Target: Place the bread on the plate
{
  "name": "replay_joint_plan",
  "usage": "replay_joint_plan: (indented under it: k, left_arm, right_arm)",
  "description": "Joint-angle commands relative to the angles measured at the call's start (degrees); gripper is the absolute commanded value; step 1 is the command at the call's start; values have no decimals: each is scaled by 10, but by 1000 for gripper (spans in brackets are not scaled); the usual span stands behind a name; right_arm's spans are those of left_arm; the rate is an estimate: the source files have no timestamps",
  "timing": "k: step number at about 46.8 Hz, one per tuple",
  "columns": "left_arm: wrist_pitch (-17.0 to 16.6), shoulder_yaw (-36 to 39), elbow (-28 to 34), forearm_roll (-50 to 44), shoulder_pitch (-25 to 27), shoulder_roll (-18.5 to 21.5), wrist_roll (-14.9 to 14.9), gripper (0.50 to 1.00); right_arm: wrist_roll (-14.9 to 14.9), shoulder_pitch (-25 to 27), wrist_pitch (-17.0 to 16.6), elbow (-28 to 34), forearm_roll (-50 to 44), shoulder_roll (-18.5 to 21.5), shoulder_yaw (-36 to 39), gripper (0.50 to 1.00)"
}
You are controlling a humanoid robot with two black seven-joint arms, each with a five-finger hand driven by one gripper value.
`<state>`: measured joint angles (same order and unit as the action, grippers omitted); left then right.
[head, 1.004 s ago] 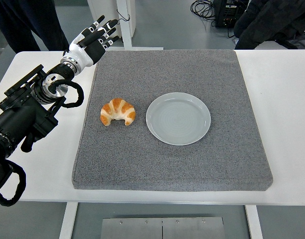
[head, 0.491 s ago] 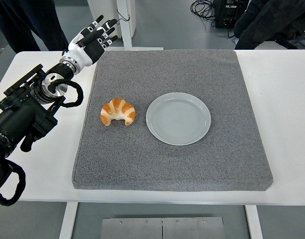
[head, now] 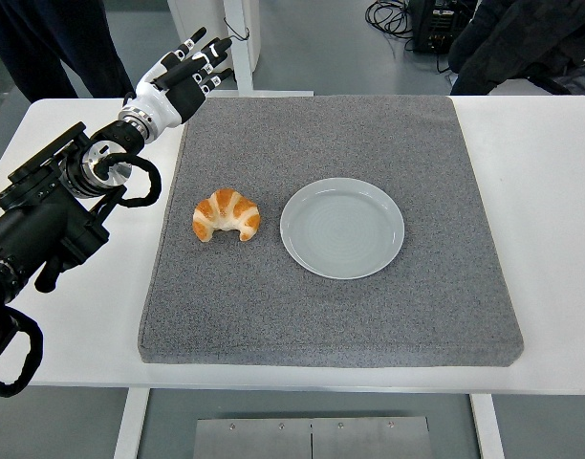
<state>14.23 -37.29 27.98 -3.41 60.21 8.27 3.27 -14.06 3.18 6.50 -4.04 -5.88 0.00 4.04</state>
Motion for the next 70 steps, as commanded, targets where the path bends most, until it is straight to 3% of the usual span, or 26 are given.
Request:
replay_joint_plan:
  k: [1,5,9,17,32,38,45,56,70]
  left_arm:
    - [-2,41,32,6,1,28,2,999]
    - [-4,68,94,9,-2,56,2,999]
    - [-28,87,139,37,-3,87,5,999]
    - [-75,91,219,166,-4,129,8,999]
    - [-95,104,403,440,-21,227,4,999]
    - [-94,114,421,546,-33,235,-1,999]
    - [-94,171,437,610,-22,256,0,993]
    - [-97,223,433,698,-11,251,0,986]
    - [-110,236,433,746,-7,250,0,989]
  right_arm:
    - [0,0,0,0,1,0,0,1000]
    - [0,0,0,0,1,0,0,1000]
    - [0,0,0,0,1,0,0,1000]
    - [0,1,0,0,0,0,0,1000]
    - [0,0,0,0,0,0,0,1000]
    - [0,0,0,0,0,0,0,1000]
    - [0,0,0,0,0,0,0,1000]
    - [0,0,0,0,0,0,0,1000]
    - [0,1,0,0,1,0,0,1000]
